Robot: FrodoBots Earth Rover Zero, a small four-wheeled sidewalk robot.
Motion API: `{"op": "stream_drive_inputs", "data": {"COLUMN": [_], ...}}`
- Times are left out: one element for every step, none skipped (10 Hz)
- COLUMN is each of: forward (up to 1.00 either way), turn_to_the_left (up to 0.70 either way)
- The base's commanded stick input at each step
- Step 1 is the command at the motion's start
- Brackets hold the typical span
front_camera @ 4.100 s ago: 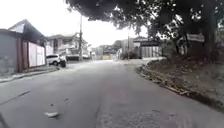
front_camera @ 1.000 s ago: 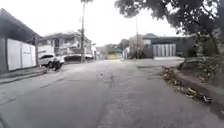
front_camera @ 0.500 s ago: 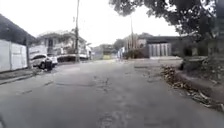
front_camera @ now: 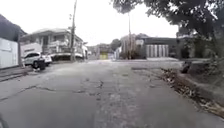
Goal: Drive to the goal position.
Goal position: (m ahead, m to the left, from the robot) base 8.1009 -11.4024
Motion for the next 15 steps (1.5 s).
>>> {"op": "stream_drive_inputs", "data": {"forward": [0.85, 0.85, 0.85, 0.85, 0.85, 0.85, 0.85, 0.85, 0.85, 0.85, 0.85, 0.85, 0.85, 0.85, 0.85], "turn_to_the_left": [0.0, 0.0, 0.0, 0.0, 0.0, 0.0, 0.0, 0.0, 0.0, 0.0, 0.0, 0.0, 0.0, 0.0, 0.0]}}
